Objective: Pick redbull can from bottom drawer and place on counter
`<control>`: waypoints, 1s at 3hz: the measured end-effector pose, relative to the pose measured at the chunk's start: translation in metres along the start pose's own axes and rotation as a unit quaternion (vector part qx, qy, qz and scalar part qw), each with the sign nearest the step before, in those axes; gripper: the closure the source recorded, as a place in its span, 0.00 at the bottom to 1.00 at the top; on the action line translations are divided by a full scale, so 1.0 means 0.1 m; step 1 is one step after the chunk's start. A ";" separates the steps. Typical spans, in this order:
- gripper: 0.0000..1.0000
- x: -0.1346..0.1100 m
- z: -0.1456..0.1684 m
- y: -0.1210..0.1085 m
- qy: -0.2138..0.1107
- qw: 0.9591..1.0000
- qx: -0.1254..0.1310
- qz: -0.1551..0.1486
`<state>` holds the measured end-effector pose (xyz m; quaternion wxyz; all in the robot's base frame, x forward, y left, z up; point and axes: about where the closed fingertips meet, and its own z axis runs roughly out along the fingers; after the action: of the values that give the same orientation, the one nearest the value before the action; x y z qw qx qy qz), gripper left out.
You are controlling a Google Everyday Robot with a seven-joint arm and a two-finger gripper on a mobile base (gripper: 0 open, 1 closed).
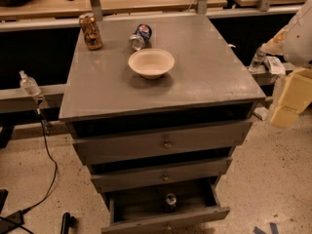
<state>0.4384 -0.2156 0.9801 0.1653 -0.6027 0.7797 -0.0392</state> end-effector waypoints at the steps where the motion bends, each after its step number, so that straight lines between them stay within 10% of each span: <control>1: 0.00 0.00 0.00 0.00 0.000 1.000 0.000 0.000; 2: 0.00 -0.03 0.08 0.11 -0.029 0.999 -0.013 0.013; 3: 0.00 -0.45 0.24 0.78 -0.127 0.990 -0.018 0.055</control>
Offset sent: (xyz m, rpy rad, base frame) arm -0.0419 0.0346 -0.0522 0.3721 0.0885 -0.0176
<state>0.3827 -0.1485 0.9466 0.2546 -0.5616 0.7849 0.0608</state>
